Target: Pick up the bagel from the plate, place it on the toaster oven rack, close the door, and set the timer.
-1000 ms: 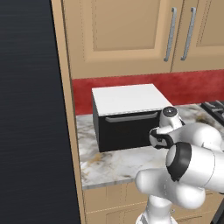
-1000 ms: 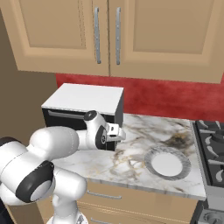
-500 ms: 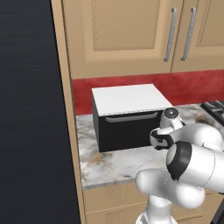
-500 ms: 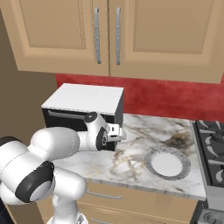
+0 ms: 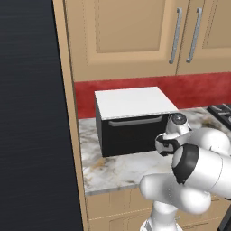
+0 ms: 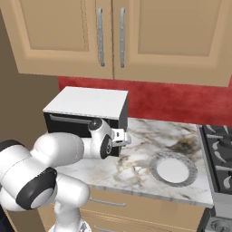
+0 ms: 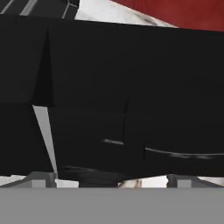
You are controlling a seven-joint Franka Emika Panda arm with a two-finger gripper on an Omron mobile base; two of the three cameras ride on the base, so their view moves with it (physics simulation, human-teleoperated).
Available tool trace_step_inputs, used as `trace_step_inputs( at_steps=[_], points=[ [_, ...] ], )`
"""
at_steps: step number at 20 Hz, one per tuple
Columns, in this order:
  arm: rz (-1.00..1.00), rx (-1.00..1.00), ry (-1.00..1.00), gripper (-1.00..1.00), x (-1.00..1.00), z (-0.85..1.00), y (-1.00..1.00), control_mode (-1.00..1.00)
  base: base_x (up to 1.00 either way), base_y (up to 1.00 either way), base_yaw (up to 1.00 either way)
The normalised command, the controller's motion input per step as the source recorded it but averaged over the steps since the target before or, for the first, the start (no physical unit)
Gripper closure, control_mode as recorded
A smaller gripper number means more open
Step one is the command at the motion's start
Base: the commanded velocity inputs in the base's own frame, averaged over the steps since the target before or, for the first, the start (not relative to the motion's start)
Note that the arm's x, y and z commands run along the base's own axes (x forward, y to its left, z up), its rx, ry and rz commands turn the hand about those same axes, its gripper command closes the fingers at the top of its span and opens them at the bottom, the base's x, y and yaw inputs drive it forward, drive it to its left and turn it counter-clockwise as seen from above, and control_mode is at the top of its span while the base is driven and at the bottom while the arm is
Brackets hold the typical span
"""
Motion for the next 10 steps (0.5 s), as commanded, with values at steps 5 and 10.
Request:
trace_step_inputs(
  at_steps=[5,10],
  points=[
    [0.03,0.0,0.0,-1.0,0.27,0.0,-0.07,-1.0,0.0,0.0,0.0],
    [0.0,0.04,0.05,-1.0,0.27,0.0,-0.04,-1.0,0.0,0.0,0.0]
  ],
)
